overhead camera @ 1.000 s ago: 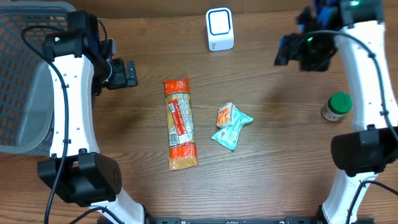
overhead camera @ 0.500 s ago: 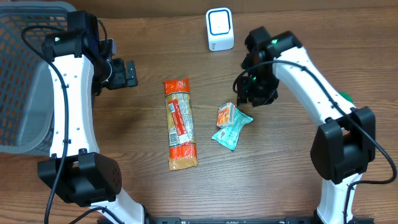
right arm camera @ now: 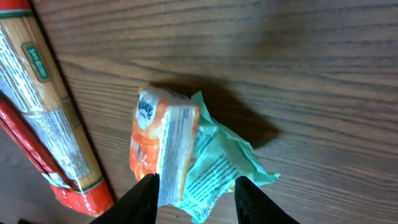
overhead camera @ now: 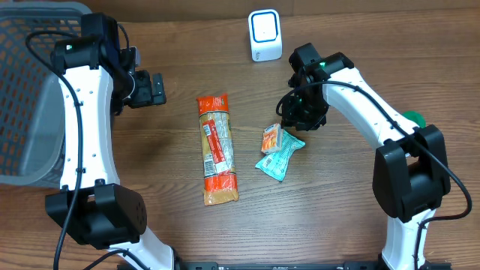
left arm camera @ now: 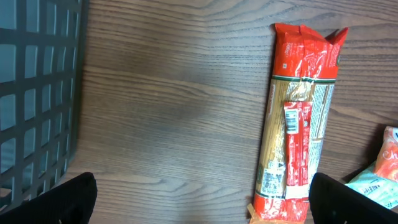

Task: Scan the item barcode
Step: 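Move the right gripper over the Kleenex tissue pack, then lower the right gripper and close on the tissue pack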

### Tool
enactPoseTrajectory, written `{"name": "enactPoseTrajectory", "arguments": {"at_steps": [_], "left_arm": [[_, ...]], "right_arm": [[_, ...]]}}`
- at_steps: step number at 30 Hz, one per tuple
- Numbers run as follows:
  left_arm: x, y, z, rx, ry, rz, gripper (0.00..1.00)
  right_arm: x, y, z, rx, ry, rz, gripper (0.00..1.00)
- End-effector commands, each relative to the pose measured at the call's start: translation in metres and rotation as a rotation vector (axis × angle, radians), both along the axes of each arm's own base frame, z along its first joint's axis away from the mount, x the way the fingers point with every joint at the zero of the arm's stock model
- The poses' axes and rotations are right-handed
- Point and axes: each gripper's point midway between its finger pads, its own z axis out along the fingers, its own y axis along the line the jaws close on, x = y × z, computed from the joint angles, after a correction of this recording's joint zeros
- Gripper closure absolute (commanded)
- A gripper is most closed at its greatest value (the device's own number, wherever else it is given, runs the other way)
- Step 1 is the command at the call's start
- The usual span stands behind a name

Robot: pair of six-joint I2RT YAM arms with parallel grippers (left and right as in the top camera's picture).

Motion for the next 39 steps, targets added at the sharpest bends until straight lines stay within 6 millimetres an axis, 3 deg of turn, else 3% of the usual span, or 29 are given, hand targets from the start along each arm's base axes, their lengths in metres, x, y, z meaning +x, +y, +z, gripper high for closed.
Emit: {"name": "enactPoseTrajectory", "arguments": {"at_steps": [1,24,39], "left_arm": [[0.000,-0.002,0.014,0.003,-0.042,-0.018,0.00],[0.000,-0.002,0.014,0.003,-0.042,-0.018,0.00],[0.000,-0.002,0.014,0.003,-0.042,-0.018,0.00]], "right_arm": [[-0.003,0.005,-0.002,0.005,0.012,-0.012,0.58],[-0.007,0.032,-0.003,-0.014,-0.046,0.036,0.57],[-0.009,0.033,-0.006,-0.065,-0.059,0.012,0.57]]}}
